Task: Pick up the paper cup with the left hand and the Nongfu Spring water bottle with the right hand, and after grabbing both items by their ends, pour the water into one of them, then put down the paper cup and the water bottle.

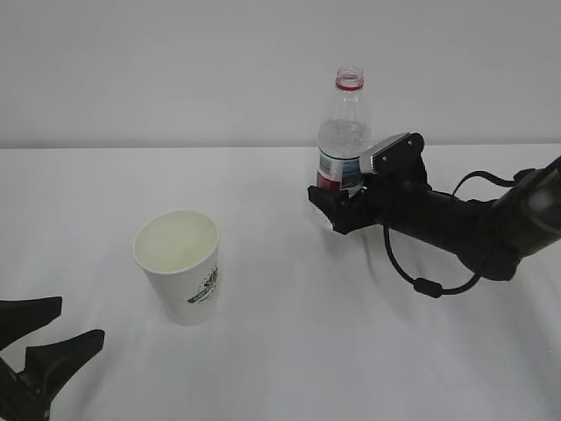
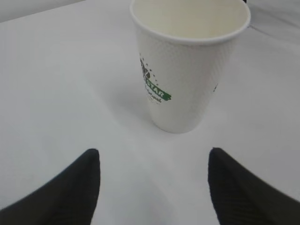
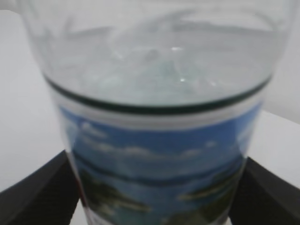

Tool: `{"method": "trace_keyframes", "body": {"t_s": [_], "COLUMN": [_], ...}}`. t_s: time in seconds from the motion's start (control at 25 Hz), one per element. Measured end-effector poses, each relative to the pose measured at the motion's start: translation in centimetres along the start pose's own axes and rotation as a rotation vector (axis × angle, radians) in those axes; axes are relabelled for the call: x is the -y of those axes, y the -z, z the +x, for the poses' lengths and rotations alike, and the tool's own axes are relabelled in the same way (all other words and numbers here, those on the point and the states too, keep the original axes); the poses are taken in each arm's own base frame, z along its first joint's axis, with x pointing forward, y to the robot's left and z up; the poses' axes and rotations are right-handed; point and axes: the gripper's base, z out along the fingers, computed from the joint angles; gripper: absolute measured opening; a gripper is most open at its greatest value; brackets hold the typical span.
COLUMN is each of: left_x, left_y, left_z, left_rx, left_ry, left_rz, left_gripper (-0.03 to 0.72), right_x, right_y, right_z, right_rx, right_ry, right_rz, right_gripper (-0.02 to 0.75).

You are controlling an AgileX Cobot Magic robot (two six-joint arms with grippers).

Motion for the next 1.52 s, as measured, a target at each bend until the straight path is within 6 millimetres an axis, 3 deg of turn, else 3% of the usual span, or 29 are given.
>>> {"method": "trace_keyframes", "body": {"t_s": [0.16,0.52,1.0,1.52], "left_x": [0.0,0.0,0.0,0.0], "left_y": [0.0,0.0,0.0,0.0], "left_z": [0.0,0.0,0.0,0.0], "left_rx": [0.000,0.000,0.000,0.000], "left_ry": [0.000,0.000,0.000,0.000], "left_rz": [0.000,0.000,0.000,0.000], "left_gripper": [0.524,0.524,0.524,0.524], "right_x": [-0.1,0.0,-0.2,-1.6], "right_y": [-0.1,-0.1,0.1,3.4], "right_z": [0.0,0.1,0.2,-0.7], "right_rx": [-0.011,-0.015,-0.012,-0.089], "right_ry": [-0.002,-0.004,-0.005,-0.010], "right_rz": [0.003,0.010,0.004,0.001], "right_gripper": [0.652,0.526,0.524,0.522]}}
